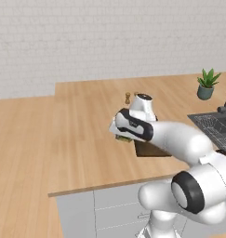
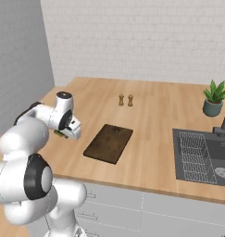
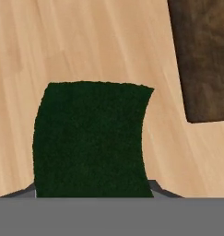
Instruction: Pick up the sponge from the counter and clean the cutting board by briefly scrubbing or pressing down on the cutting board. Once finished, release the sponge.
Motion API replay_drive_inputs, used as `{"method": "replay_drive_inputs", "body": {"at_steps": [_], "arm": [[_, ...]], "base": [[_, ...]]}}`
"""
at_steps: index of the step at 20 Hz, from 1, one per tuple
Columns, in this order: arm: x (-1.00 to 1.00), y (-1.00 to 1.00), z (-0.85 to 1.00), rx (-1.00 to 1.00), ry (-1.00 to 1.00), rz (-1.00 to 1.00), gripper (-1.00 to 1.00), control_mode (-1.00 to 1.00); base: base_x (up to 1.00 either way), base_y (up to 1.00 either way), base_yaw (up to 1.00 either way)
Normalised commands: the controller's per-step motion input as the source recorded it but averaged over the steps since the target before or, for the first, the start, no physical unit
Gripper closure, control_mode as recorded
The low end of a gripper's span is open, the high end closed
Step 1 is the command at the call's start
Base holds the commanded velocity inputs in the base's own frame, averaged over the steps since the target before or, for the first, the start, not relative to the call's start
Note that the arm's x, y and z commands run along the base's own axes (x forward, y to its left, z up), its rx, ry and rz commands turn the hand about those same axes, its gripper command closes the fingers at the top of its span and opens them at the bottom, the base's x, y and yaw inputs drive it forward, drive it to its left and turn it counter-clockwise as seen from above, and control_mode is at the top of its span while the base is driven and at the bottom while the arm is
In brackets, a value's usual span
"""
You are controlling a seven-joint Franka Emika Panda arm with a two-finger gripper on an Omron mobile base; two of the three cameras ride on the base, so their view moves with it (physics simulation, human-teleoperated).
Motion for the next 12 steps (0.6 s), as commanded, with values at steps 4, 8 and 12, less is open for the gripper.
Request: {"method": "replay_drive_inputs", "body": {"at_steps": [4, 8, 12], "arm": [[0.11, 0.36, -0.24, -0.12, 0.13, 0.00, 1.00, -1.00], [0.01, 0.35, -0.45, -0.22, 0.03, 0.00, 1.00, -1.00], [0.00, 0.01, -0.62, -0.12, 0.00, 0.00, 1.00, -1.00]], "base": [[0.00, 0.00, 0.00], [0.00, 0.00, 0.00], [0.00, 0.00, 0.00]]}}
